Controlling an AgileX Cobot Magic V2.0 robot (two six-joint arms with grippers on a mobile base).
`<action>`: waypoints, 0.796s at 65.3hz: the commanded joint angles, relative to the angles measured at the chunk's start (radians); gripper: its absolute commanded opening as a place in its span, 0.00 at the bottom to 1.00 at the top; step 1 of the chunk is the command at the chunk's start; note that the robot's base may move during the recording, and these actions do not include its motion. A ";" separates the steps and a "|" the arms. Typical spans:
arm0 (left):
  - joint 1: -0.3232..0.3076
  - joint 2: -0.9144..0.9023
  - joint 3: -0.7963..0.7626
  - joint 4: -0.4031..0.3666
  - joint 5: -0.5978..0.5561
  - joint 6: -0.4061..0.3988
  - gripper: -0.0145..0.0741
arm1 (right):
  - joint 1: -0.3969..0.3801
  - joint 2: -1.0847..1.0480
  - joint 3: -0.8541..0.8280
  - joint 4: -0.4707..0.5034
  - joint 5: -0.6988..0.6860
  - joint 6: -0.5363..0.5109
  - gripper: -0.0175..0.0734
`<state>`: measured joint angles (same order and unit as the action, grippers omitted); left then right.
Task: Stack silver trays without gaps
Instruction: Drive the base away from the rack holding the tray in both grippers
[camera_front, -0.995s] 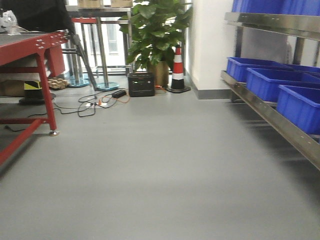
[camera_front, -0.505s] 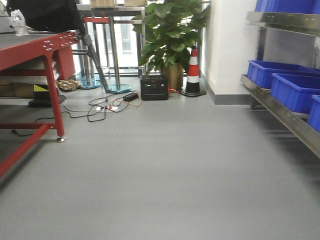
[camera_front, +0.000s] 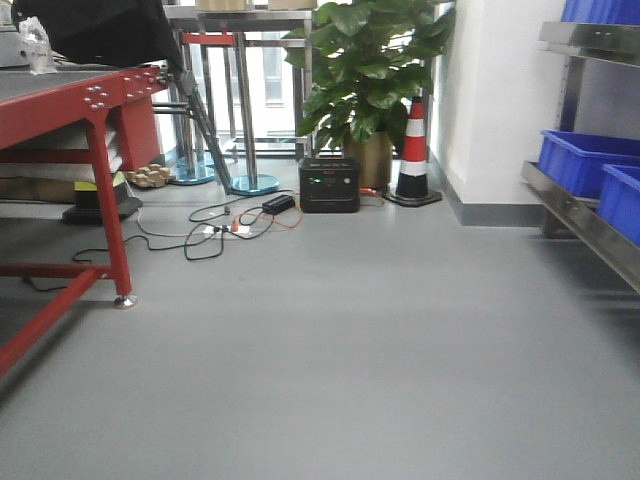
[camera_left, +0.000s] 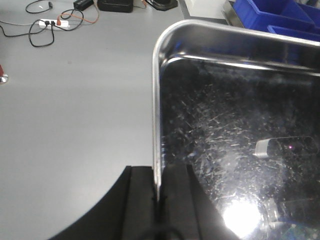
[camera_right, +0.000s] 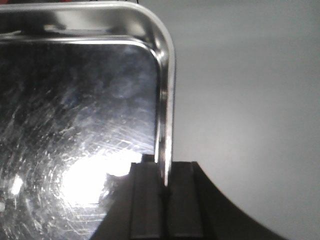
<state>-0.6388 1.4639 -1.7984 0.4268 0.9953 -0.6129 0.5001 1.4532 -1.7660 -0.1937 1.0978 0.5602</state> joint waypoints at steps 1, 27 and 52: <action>-0.013 -0.013 -0.010 -0.012 -0.064 -0.001 0.15 | 0.002 -0.008 -0.009 0.005 -0.037 -0.013 0.12; -0.013 -0.013 -0.010 -0.009 -0.069 -0.001 0.15 | 0.002 -0.008 -0.009 0.005 -0.037 -0.013 0.12; -0.013 -0.013 -0.010 -0.002 -0.070 -0.001 0.15 | 0.002 -0.008 -0.009 0.005 -0.037 -0.013 0.12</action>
<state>-0.6388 1.4639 -1.7984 0.4294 0.9892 -0.6129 0.5001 1.4532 -1.7660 -0.1937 1.0978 0.5602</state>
